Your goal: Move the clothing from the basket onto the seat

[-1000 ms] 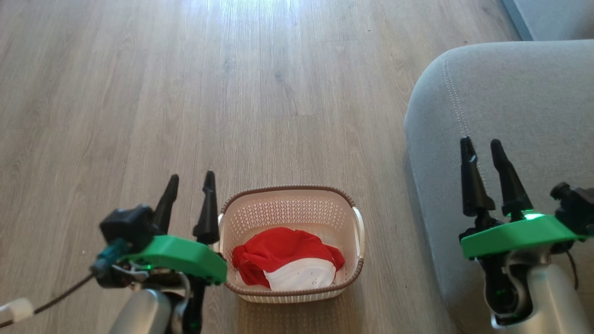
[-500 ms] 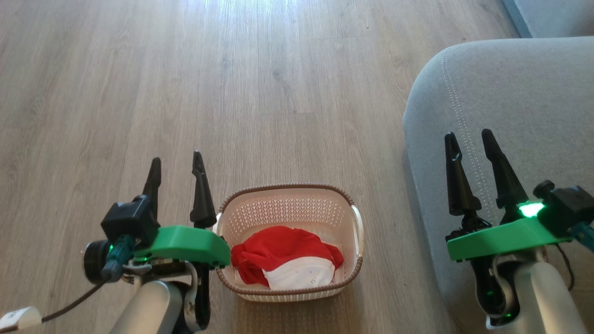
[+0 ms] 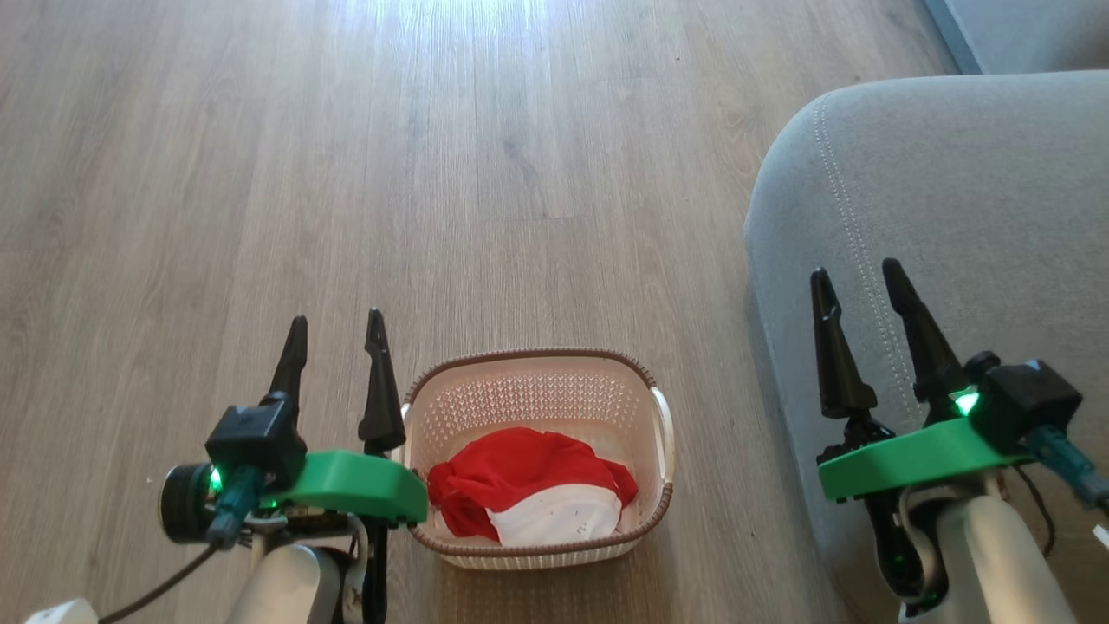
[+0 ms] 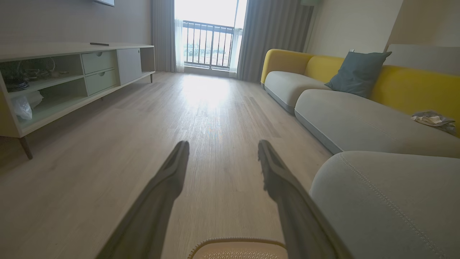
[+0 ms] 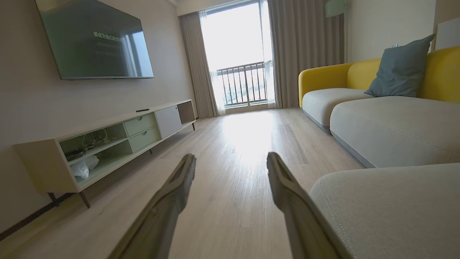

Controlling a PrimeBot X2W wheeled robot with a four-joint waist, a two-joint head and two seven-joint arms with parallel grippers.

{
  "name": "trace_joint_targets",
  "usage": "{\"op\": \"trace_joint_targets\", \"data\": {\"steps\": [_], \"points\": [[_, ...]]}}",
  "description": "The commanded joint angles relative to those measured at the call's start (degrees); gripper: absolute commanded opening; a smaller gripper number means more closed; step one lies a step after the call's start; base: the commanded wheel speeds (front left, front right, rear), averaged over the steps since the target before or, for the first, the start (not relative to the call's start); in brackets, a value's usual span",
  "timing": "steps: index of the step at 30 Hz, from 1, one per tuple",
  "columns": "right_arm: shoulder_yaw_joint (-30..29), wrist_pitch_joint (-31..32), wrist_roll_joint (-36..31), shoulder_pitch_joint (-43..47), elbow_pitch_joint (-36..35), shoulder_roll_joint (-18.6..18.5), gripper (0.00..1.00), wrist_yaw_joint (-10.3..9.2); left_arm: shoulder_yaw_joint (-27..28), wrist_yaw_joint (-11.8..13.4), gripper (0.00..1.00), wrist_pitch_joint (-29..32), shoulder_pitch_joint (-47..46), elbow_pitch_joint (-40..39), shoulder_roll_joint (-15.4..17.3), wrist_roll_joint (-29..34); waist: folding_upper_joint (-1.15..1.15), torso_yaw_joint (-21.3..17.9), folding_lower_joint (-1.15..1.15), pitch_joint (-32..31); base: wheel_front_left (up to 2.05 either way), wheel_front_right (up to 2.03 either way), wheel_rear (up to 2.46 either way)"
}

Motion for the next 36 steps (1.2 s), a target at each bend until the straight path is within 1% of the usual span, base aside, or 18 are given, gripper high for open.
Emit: {"op": "trace_joint_targets", "data": {"steps": [1, 6, 12, 14, 17, 20, 27, 36], "points": [[1.48, -0.83, -2.07, -2.5, -1.48, 0.19, 1.0, 0.37, 2.25, -0.56, 1.0, -0.91, -1.9, -1.87, -0.44, 2.06, 0.0, -0.11, 0.0, -0.01, 0.0, 0.0, 0.0], [1.48, -1.68, -5.81, -2.29, 1.35, 0.2, 1.0, 0.39, 4.21, -4.5, 1.0, -1.75, -0.56, 0.44, -2.26, 5.03, 0.0, -0.44, 0.0, -0.21, 0.0, 0.0, 0.0], [1.75, -2.7, -9.77, -2.46, 4.65, 0.21, 1.0, 0.42, 5.41, -7.84, 1.0, -2.75, 0.09, 2.69, -3.17, 8.93, 0.0, -0.37, 0.0, -0.24, 0.0, 0.0, 0.0], [1.72, -2.87, -10.35, -2.54, 5.01, 0.21, 1.0, 0.42, 5.52, -8.34, 1.0, -2.92, 0.14, 3.09, -3.22, 9.35, 0.0, -0.34, 0.0, -0.22, 0.0, 0.0, 0.0], [1.44, -3.3, -11.78, -2.82, 5.96, 0.22, 1.0, 0.43, 4.75, -10.6, 1.0, -3.35, 0.54, 4.72, -3.28, 8.92, 0.0, -0.34, 0.0, -0.21, 0.0, 0.0, 0.0], [1.0, -3.3, -11.7, -2.96, 6.64, 0.22, 1.0, 0.43, 5.18, -10.92, 1.0, -3.35, 0.42, 5.8, -3.3, 6.85, 0.0, -0.33, 0.0, -0.16, 0.0, 0.0, 0.0], [0.78, -3.3, -10.67, -3.16, 7.96, 0.22, 1.0, 0.43, 5.24, -11.39, 1.0, -3.35, 0.02, 6.94, -3.31, 6.7, 0.0, -0.4, 0.0, -0.02, 0.0, 0.0, 0.0], [0.74, -3.3, -10.89, -3.41, 7.73, 0.22, 1.0, 0.43, 5.17, -11.89, 1.0, -3.35, -0.21, 6.96, -3.32, 6.35, 0.0, -0.75, 0.0, 0.36, 0.0, 0.0, 0.0]]}}
